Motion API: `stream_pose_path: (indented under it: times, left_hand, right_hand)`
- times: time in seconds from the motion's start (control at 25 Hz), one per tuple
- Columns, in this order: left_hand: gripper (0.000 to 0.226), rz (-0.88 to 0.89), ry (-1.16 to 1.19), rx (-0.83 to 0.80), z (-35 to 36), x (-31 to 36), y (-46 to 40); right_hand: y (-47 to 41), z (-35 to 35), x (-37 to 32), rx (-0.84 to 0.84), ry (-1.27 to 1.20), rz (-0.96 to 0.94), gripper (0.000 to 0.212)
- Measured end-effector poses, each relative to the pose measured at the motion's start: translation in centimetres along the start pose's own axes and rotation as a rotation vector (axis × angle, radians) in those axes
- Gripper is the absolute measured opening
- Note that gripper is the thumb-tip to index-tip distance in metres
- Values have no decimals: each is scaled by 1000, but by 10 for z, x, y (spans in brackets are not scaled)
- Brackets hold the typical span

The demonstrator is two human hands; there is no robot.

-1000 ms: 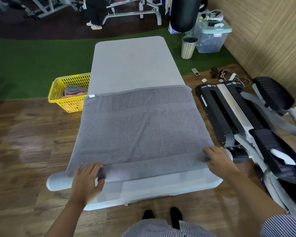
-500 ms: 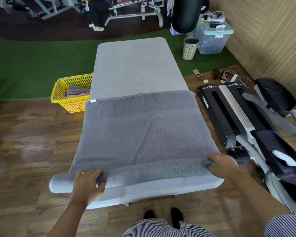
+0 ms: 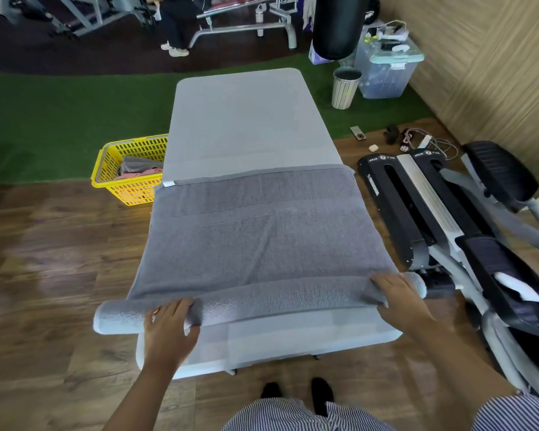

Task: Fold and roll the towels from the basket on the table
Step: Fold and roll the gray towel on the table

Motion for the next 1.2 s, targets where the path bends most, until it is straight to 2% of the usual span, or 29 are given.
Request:
stream_pose_path:
  times: [0.16, 0.28, 0.32, 0.4, 0.48, 0.52, 0.72, 0.8, 0.92, 1.04, 1.12, 1.2]
  left_hand:
    - [44, 37, -13, -17, -4, 1, -2]
    - [39, 92, -28, -21, -10, 0, -10]
    - [42, 84, -27, -17, -12, -3, -14]
    - [49, 35, -19, 0, -14, -6, -20]
    - [48, 13, -8, 28, -15, -3, -19]
    - [46, 22, -10, 33, -12, -2, -17]
    - [53, 44, -37, -12, 5, 0, -10]
    - [41, 31, -25, -20, 4, 1, -10]
    - [38, 85, -35, -58, 2, 3, -10]
    - [41, 135, -68, -31, -6, 4, -16]
    - [42, 93, -35, 4, -12, 2, -21]
    - [41, 25, 11, 32, -14, -4, -22]
  right_hand:
    - [1, -5, 1, -88, -66, 28, 9]
    - [-1, -6, 1, -150, -29, 0, 13]
    - [-6, -4, 4, -151, 7, 7, 24]
    - [-13, -9, 6, -40, -4, 26, 38]
    - [-15, -15, 5, 86, -82, 25, 42]
    - [-14, -13, 5, 97, -109, 35, 43]
    - [-8, 8, 4, -9, -63, 26, 55]
    - [-7, 4, 7, -6, -74, 36, 46]
    - [-2, -5, 9, -59, 1, 68, 24]
    - [-3, -6, 9, -119, 58, 40, 29]
    - [-10, -10, 9, -33, 37, 23, 38]
    - [-15, -17, 7, 99, -27, 27, 35]
Point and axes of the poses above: each hand's wrist, its own y-axis away from the middle knuckle, its own z-axis out of the palm, x = y × z, the point moved 9 cm from there along -y, towards the middle knuckle, and after that the axes turned 13 degrees about y, right-handed, at the moved point
